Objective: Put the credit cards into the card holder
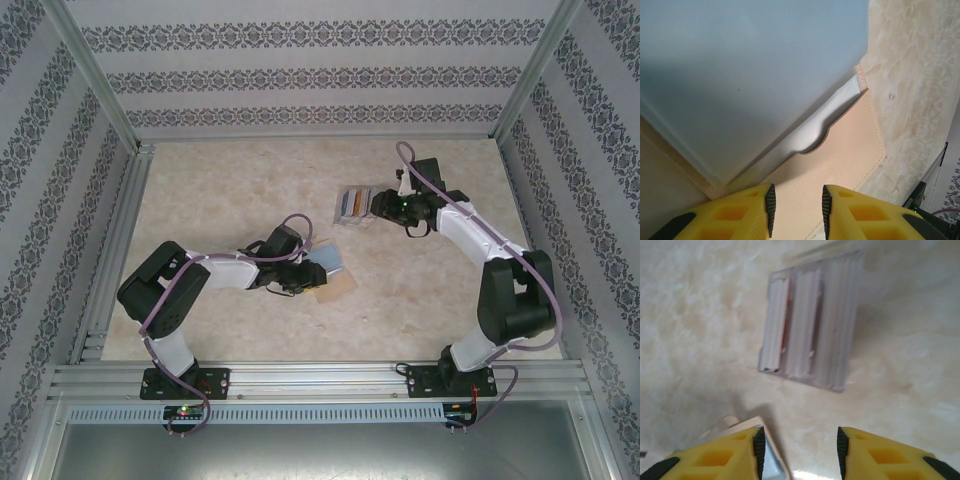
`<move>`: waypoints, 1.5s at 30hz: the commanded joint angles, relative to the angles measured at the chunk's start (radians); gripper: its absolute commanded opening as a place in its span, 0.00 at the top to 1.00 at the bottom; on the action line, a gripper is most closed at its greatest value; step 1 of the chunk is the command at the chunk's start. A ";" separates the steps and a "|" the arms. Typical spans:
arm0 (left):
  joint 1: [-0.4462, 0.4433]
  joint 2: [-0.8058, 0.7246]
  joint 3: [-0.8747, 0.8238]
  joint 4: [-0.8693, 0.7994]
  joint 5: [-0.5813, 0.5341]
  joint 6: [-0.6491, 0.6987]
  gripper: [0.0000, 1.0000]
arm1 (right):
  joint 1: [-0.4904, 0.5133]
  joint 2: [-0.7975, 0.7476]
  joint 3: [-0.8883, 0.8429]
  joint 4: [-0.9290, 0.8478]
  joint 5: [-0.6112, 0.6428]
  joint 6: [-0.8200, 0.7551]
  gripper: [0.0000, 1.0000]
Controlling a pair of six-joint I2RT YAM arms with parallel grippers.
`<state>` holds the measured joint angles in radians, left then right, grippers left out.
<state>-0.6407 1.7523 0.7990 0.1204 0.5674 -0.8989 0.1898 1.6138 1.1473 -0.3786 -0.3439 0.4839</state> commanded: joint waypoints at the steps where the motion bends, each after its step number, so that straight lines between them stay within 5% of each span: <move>1: -0.007 0.007 0.003 -0.013 -0.054 0.009 0.66 | -0.014 0.060 0.072 -0.055 0.044 -0.038 0.53; 13: -0.007 -0.004 -0.009 -0.005 -0.050 0.016 0.67 | -0.032 0.289 0.326 -0.160 0.050 -0.070 0.51; 45: -0.007 -0.027 -0.005 -0.019 -0.054 0.043 0.67 | 0.049 0.411 0.508 -0.238 0.026 -0.080 0.52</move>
<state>-0.6415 1.7439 0.7986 0.1200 0.5392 -0.8825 0.2272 2.0315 1.6352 -0.5953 -0.3141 0.4183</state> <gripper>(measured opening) 0.333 0.486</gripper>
